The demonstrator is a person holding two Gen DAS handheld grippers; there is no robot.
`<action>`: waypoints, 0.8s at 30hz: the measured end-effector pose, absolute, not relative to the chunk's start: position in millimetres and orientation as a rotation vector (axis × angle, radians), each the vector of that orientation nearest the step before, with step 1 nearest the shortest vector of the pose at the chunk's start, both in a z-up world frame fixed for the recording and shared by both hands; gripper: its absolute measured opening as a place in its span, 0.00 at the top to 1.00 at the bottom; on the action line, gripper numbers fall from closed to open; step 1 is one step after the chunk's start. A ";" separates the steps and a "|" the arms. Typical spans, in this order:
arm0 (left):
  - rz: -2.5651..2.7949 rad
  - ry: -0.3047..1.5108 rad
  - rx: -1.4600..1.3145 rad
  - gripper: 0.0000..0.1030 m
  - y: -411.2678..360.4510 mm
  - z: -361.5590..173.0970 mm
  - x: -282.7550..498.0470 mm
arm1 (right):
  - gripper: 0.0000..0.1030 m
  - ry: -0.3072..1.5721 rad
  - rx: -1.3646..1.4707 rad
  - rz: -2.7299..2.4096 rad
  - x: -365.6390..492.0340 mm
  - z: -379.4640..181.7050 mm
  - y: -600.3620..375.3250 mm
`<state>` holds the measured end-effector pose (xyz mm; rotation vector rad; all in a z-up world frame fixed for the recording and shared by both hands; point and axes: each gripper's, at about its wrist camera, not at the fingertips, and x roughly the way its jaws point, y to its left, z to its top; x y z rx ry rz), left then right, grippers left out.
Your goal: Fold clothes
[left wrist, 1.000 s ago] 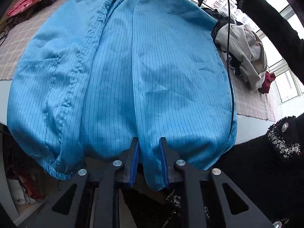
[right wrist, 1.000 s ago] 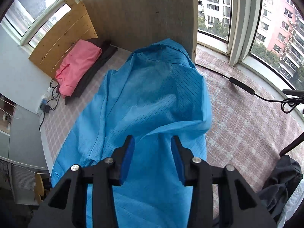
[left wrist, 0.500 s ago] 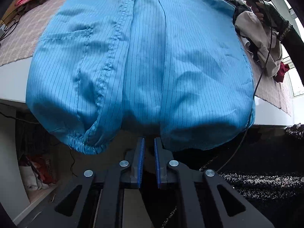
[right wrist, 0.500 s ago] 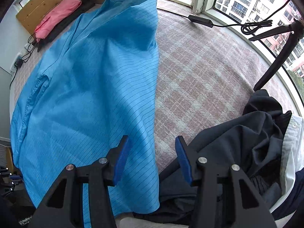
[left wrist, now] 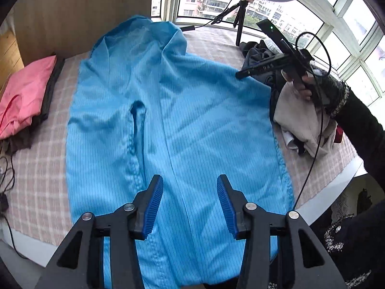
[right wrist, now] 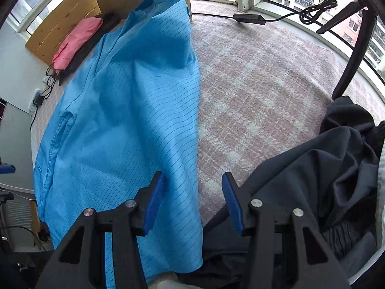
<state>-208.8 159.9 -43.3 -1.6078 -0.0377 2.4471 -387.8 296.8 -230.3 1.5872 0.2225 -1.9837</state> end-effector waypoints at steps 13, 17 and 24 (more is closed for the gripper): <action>2.352 0.000 -1.711 0.57 194.4 -122.3 -474.1 | 0.53 0.114 1.603 -1.902 -384.6 -246.2 314.9; 2.365 -0.067 -1.653 0.98 187.0 -123.5 -477.3 | 0.53 0.124 1.623 -1.873 -386.3 -253.2 313.8; 2.497 -0.373 -1.437 1.00 130.6 -91.7 -475.5 | 0.93 0.081 1.584 -1.837 -380.2 -250.9 314.1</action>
